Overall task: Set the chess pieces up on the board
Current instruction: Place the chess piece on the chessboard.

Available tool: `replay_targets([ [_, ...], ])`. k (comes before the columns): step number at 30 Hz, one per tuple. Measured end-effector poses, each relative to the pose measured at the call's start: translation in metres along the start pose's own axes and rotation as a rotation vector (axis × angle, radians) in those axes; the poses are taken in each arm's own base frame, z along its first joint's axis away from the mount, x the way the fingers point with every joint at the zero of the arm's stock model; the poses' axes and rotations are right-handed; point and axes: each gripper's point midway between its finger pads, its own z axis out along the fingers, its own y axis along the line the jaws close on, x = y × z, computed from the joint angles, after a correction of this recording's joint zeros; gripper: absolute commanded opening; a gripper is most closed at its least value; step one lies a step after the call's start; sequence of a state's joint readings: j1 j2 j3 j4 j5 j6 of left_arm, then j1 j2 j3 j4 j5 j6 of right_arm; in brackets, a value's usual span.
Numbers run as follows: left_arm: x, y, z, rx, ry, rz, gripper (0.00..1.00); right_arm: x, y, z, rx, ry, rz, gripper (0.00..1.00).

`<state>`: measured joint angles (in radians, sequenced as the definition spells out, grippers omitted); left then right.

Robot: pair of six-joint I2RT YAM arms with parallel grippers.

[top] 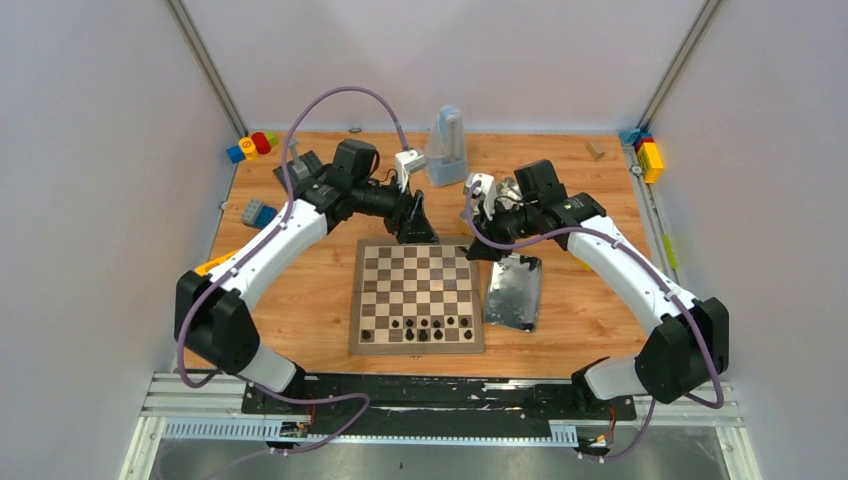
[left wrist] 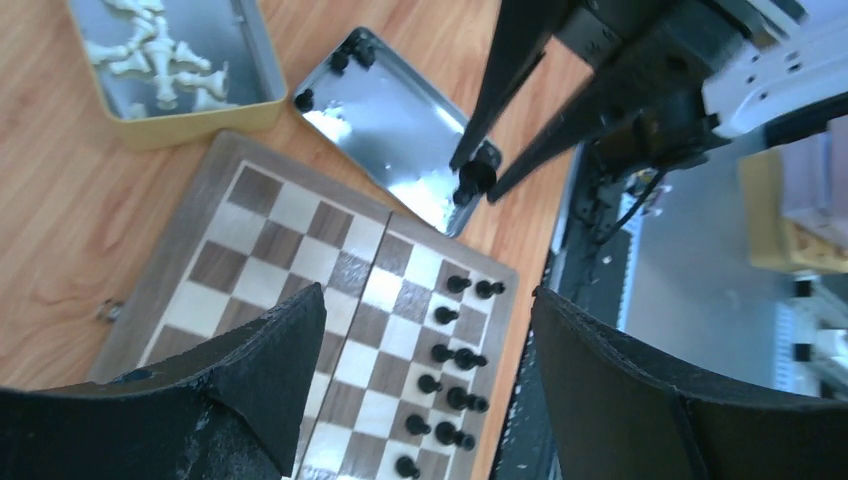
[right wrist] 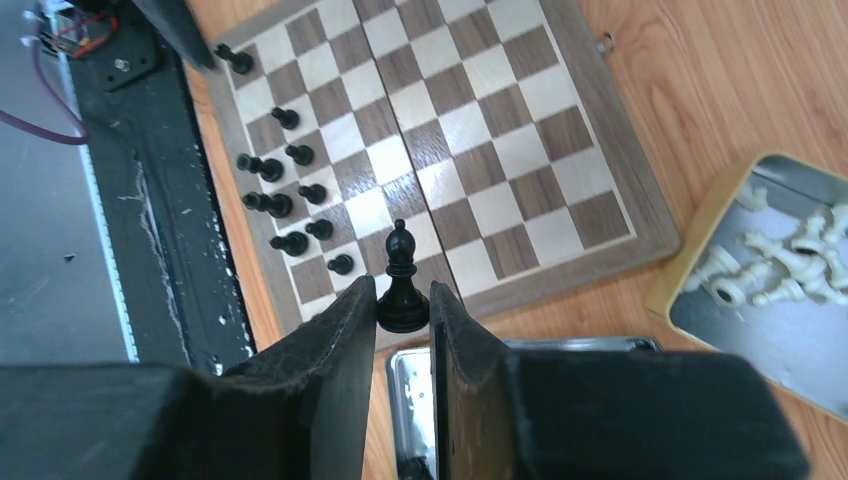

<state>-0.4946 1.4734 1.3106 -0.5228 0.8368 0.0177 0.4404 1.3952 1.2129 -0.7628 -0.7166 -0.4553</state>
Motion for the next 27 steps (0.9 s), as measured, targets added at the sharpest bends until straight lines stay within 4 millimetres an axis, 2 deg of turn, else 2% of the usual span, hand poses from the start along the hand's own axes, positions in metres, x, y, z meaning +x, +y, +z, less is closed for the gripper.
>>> replay_targets([
  [6,-0.003,0.001,0.024,0.112,0.009,-0.184,0.8,-0.014,0.014,0.005,-0.046,-0.034,-0.017,0.04],
  [10,0.0,-0.001,0.032,0.152,0.026,-0.26,0.74,-0.019,0.016,0.005,-0.052,-0.043,-0.02,0.04],
  [18,-0.004,-0.015,0.043,0.234,0.041,-0.317,0.6,-0.023,0.018,0.007,-0.055,-0.052,-0.028,0.03],
  [27,0.001,-0.018,0.052,0.29,0.064,-0.361,0.52,-0.024,0.02,0.006,-0.055,-0.057,-0.03,0.03],
])
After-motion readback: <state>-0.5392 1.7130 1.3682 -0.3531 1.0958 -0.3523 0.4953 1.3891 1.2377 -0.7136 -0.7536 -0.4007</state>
